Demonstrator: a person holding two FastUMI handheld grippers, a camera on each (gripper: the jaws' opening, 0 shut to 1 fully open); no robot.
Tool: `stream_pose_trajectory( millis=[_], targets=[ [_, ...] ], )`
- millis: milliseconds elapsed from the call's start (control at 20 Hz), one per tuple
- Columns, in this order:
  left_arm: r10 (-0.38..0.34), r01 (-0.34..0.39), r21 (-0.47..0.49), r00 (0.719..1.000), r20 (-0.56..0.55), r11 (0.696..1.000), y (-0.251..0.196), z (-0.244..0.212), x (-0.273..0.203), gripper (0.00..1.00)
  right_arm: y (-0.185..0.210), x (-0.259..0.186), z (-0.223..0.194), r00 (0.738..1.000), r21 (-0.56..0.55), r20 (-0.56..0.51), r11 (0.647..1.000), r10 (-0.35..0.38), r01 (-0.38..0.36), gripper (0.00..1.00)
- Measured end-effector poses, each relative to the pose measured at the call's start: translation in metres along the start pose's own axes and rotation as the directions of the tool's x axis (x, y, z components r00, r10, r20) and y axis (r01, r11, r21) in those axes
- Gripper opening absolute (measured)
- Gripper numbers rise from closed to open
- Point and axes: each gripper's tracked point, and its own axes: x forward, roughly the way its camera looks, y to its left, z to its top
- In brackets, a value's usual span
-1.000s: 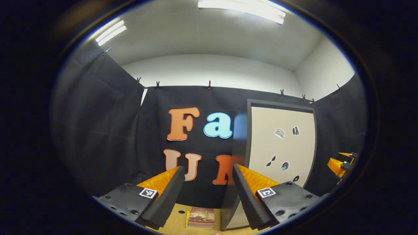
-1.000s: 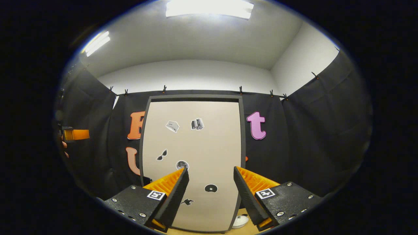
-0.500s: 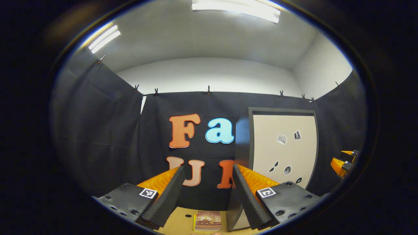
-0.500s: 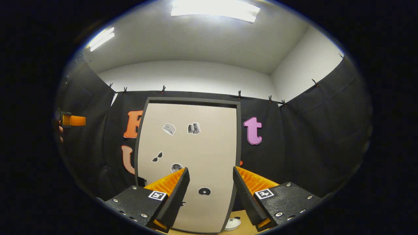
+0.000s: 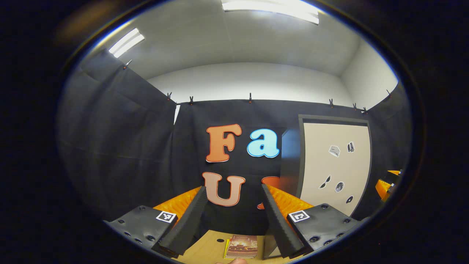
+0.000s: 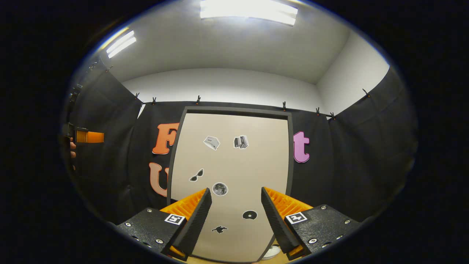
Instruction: Open the cabinet door with the right hand, grasp the bottle in the cabinet with the left hand and place it on the coaster, then close the cabinet door with the right hand.
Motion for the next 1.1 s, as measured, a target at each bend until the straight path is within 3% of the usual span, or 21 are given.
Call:
stream_pose_trajectory(
  millis=[100,150,250,500,800,1000,1050,1100],
  targets=[
    [0.014,-0.014,0.009,1.000,-0.003,1.000,0.009,-0.002,-0.002,1.00,0.017,0.009,-0.015,0.999,0.008,-0.031,0.999,0.033,-0.033,0.84],
    [0.025,-0.025,0.017,1.000,0.003,1.000,0.015,-0.002,-0.005,0.96,0.027,0.012,-0.025,0.997,0.011,-0.052,0.998,0.054,-0.054,0.85],
    [0.044,-0.044,0.032,0.999,0.003,0.999,0.025,-0.005,-0.009,1.00,0.049,0.019,-0.043,0.990,0.016,-0.101,0.995,0.098,-0.097,0.85],
    [0.073,-0.073,0.034,0.997,-0.004,0.997,0.049,-0.011,-0.020,0.91,0.102,0.039,-0.087,0.959,0.025,-0.206,0.981,0.194,-0.193,0.89],
    [0.112,-0.107,0.076,0.992,-0.064,0.991,0.078,-0.037,-0.034,0.96,0.145,0.064,-0.144,0.916,0.037,-0.325,0.971,0.234,-0.235,0.87],
    [0.099,-0.093,0.068,0.991,-0.091,0.993,0.086,-0.052,-0.049,0.96,0.165,0.080,-0.176,0.890,0.078,-0.389,0.971,0.236,-0.224,0.82],
    [0.089,-0.084,0.062,0.991,-0.097,0.995,0.085,-0.053,-0.053,0.92,0.169,0.084,-0.182,0.886,0.073,-0.402,0.973,0.231,-0.220,0.80],
    [0.085,-0.079,0.061,0.991,-0.102,0.995,0.086,-0.055,-0.056,0.95,0.171,0.089,-0.187,0.883,0.069,-0.411,0.973,0.227,-0.219,0.78]
  ],
)
